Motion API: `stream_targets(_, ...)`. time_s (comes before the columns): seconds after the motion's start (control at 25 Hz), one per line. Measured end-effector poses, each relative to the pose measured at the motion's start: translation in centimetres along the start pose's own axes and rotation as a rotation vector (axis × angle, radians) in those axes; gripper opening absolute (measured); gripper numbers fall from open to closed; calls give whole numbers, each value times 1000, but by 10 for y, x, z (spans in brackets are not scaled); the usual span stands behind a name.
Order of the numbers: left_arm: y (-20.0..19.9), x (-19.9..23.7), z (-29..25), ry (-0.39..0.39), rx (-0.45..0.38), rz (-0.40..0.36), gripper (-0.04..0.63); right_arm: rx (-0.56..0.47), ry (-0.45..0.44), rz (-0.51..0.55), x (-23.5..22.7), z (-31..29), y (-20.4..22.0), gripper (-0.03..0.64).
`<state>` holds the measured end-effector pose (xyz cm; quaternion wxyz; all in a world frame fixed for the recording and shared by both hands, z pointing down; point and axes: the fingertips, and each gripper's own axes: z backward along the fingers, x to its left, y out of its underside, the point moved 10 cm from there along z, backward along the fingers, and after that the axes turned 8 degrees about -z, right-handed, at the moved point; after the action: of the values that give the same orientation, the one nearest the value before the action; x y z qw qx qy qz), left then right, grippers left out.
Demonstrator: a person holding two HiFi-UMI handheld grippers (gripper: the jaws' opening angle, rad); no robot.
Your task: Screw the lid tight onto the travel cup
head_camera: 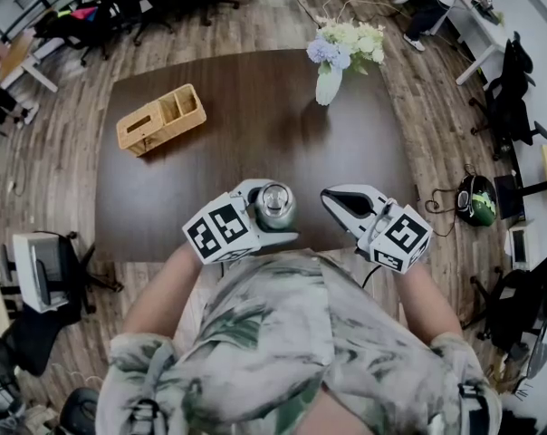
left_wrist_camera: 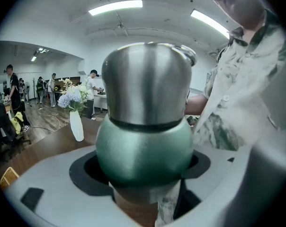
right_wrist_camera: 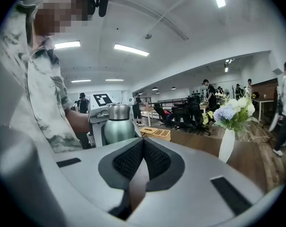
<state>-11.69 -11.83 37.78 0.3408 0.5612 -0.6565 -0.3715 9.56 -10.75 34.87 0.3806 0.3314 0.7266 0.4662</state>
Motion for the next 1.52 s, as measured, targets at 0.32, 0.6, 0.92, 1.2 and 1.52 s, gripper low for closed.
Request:
stream_targets(0.32, 2, -1, 4, -11, -2, 6, 390, 5, 6, -6, 0, -2, 2, 21)
stream_targets(0.6, 1, -2, 4, -12, 4, 2, 390, 8, 7, -10, 0, 1, 3, 21)
stream_targets(0.92, 4, -3, 7, -7, 9, -1, 390, 14, 7, -10, 4, -3, 4, 21)
stream_targets(1.2, 1, -1, 7, -3, 11, -4, 390, 20, 9, -9, 5, -4, 6, 21)
stream_targets(1.52, 9, 0, 10, -4, 11, -2, 390, 25, 20, -14, 7, -10, 7, 20)
